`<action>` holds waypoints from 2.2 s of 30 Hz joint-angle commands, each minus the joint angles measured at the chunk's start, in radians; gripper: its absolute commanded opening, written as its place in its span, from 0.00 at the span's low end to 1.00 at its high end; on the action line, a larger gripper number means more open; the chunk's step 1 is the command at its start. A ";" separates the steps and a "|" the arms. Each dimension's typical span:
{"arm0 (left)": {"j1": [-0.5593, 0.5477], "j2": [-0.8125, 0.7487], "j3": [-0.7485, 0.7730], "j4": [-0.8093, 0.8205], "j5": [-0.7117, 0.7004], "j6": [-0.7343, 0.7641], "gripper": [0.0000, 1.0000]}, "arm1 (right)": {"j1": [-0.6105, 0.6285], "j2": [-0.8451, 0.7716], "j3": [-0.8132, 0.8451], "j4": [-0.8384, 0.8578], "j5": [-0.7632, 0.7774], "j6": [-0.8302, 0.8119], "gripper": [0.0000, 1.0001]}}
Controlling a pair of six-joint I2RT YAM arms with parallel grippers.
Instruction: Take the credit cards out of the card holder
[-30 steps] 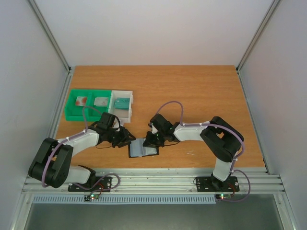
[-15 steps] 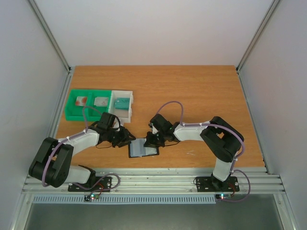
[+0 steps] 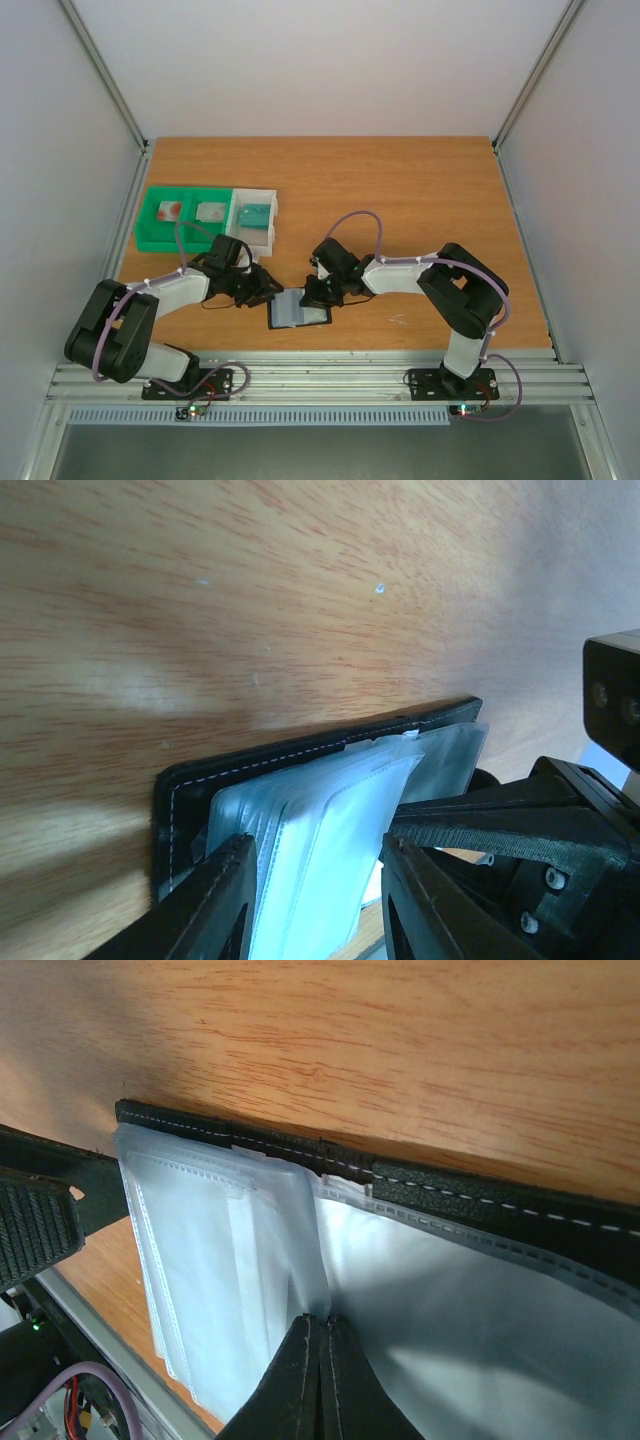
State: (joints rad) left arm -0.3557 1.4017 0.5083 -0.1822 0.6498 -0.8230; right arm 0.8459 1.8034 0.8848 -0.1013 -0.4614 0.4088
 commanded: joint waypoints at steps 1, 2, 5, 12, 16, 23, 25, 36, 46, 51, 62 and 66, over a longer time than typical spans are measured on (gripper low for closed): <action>-0.007 0.016 -0.013 0.066 0.021 -0.003 0.35 | -0.004 0.003 -0.019 -0.068 0.055 -0.007 0.01; -0.007 0.017 -0.015 0.072 0.025 -0.006 0.35 | -0.004 0.003 -0.019 -0.068 0.056 -0.007 0.01; -0.006 0.012 -0.019 0.089 0.037 -0.019 0.32 | -0.004 0.004 -0.019 -0.067 0.056 -0.007 0.01; -0.006 -0.022 -0.024 0.100 0.062 -0.039 0.28 | -0.004 0.005 -0.022 -0.056 0.054 -0.007 0.01; -0.006 -0.030 -0.037 0.140 0.090 -0.060 0.27 | -0.004 -0.003 -0.031 -0.037 0.049 -0.003 0.02; -0.006 -0.047 -0.061 0.251 0.149 -0.124 0.27 | -0.004 -0.021 -0.048 -0.010 0.049 0.003 0.03; -0.008 -0.063 -0.065 0.264 0.158 -0.141 0.28 | -0.004 -0.026 -0.054 0.001 0.049 0.004 0.03; -0.082 -0.050 -0.096 0.393 0.156 -0.243 0.29 | -0.010 -0.075 -0.084 0.062 0.060 0.006 0.06; -0.167 0.034 -0.033 0.437 0.121 -0.267 0.28 | -0.017 -0.249 -0.122 -0.046 0.176 -0.035 0.16; -0.216 0.080 0.008 0.464 0.110 -0.280 0.29 | -0.019 -0.349 -0.136 -0.130 0.256 -0.060 0.18; -0.195 0.038 0.039 0.234 0.011 -0.175 0.28 | -0.019 -0.363 -0.130 -0.131 0.209 -0.077 0.15; -0.182 0.036 0.020 0.221 -0.002 -0.161 0.28 | -0.018 -0.335 -0.121 -0.098 0.158 -0.076 0.13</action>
State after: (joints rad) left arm -0.5518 1.4517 0.5350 0.0727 0.6861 -1.0264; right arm 0.8303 1.4433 0.7597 -0.2314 -0.2592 0.3496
